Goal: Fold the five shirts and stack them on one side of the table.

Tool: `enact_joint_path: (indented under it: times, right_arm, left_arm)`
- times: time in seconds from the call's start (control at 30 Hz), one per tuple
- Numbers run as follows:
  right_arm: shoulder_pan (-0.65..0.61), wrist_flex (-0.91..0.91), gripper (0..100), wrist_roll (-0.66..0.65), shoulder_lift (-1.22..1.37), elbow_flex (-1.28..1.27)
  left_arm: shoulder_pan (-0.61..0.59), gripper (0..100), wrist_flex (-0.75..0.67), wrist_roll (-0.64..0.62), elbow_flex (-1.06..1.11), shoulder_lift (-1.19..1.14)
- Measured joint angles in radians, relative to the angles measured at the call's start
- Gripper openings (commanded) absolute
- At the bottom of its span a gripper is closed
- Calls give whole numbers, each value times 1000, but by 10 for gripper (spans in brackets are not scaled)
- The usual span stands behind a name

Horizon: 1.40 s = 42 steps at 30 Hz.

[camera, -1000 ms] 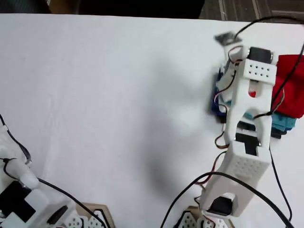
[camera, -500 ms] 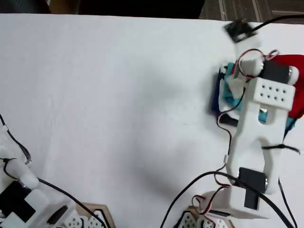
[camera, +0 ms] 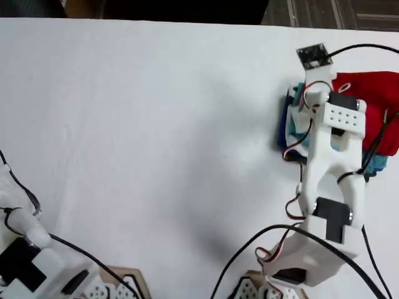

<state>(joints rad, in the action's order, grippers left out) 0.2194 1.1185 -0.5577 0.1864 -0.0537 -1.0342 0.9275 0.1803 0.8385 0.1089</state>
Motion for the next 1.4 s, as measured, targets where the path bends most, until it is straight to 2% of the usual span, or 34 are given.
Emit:
enact_joint_path:
  times: [0.27,0.43,0.6,0.8,0.93,1.23,1.4]
  right_arm:
    - [17,126,20,-296,-48,-147]
    - [29,101,20,-338,-155,-169]
    - [29,20,20,-324,-230,-170]
    - [81,-120,20,-86,-365,-147]
    - [160,-230,20,-48,-371,-146]
    - [347,-559,20,-41,-97,-141]
    - [379,-626,20,-40,44,-135]
  left_arm:
    - [0,28,0,0,0,0]
    - [0,28,0,0,0,0]
    - [0,28,0,0,0,0]
    - [0,28,0,0,0,0]
    - [0,28,0,0,0,0]
    - [0,28,0,0,0,0]
    - [0,28,0,0,0,0]
